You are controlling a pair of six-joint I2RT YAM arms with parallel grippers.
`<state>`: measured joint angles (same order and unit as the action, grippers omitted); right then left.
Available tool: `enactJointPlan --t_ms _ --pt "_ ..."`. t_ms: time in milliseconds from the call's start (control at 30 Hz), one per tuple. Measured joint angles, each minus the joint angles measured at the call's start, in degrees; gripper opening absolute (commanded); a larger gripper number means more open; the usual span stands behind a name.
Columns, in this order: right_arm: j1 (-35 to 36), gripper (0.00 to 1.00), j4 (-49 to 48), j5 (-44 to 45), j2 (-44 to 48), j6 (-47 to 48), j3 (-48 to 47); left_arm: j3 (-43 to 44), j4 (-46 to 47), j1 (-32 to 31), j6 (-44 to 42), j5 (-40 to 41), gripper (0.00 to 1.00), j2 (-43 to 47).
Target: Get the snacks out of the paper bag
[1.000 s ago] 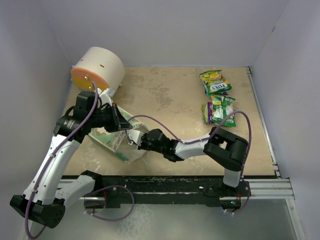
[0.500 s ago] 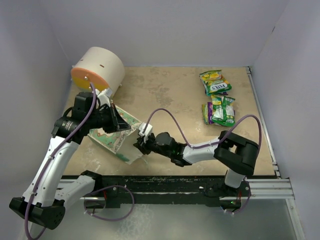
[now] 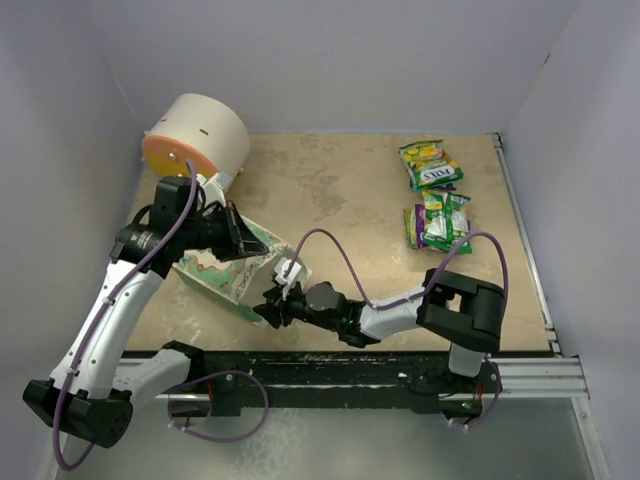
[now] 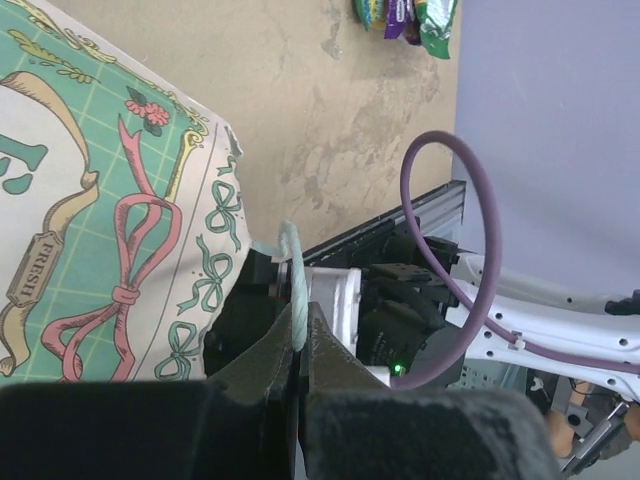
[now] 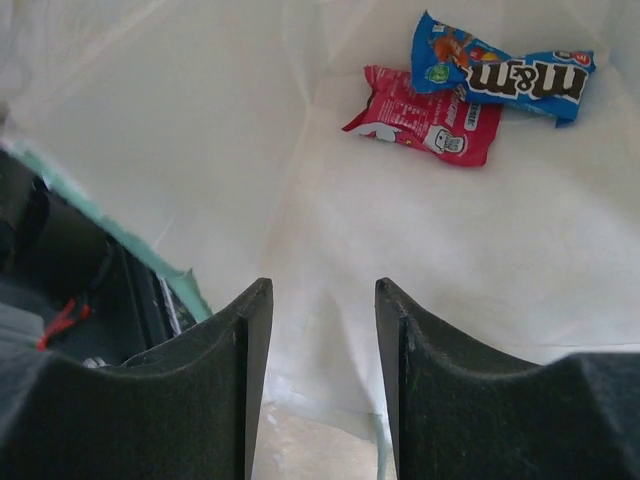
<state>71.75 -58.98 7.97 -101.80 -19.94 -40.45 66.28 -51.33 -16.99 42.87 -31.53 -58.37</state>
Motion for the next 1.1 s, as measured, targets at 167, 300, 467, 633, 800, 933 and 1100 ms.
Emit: enactJointPlan --t_ms 167,300,467,633,800,933,1100 --pt "-0.1 0.48 3.5 -5.4 2.5 11.8 0.0 2.8 0.3 0.0 -1.0 -1.2 0.0 -0.2" --pt "-0.2 0.49 4.7 -9.4 3.6 22.7 -0.1 3.6 0.5 0.0 -3.2 -2.1 0.0 0.3" --pt "-2.0 0.48 6.5 -15.2 3.5 33.3 -0.5 3.6 -0.8 0.0 -6.2 -3.3 0.0 1.0" --pt "-7.4 0.47 5.0 -21.2 1.9 40.3 -0.9 3.8 -1.4 0.0 -10.2 -3.2 0.0 2.1" --pt "-9.6 0.45 10.7 -24.3 -1.0 50.0 -4.5 5.2 -2.9 0.0 -12.1 -3.2 0.0 1.8" --pt "-9.3 0.44 12.9 -24.0 -5.7 57.2 -10.2 5.6 -3.1 0.0 -12.7 -3.3 0.0 1.6" --pt "-9.2 0.44 13.0 -22.9 -10.4 60.1 -14.4 6.1 -3.2 0.0 -12.7 -3.9 0.0 0.7"
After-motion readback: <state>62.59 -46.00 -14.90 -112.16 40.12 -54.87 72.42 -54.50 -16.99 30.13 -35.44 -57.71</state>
